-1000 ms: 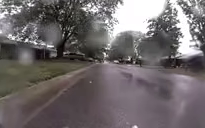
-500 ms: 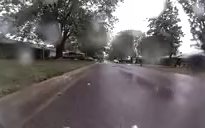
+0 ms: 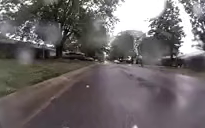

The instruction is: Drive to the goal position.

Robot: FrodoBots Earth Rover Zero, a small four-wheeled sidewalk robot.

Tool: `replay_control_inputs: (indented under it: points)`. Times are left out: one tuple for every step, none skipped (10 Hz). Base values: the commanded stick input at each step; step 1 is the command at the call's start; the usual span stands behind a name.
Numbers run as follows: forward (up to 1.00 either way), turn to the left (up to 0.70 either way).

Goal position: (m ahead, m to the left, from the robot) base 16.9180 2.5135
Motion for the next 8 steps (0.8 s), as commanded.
replay_control_inputs:
  points:
    - [0.5,-0.01]
    - [0.5,0.13]
    - [0.5,0.33]
    - [0.5,0.49]
    - [0.5,0.49]
    - [0.5,0.49]
    - [0.5,0.44]
    - [0.5,-0.01]
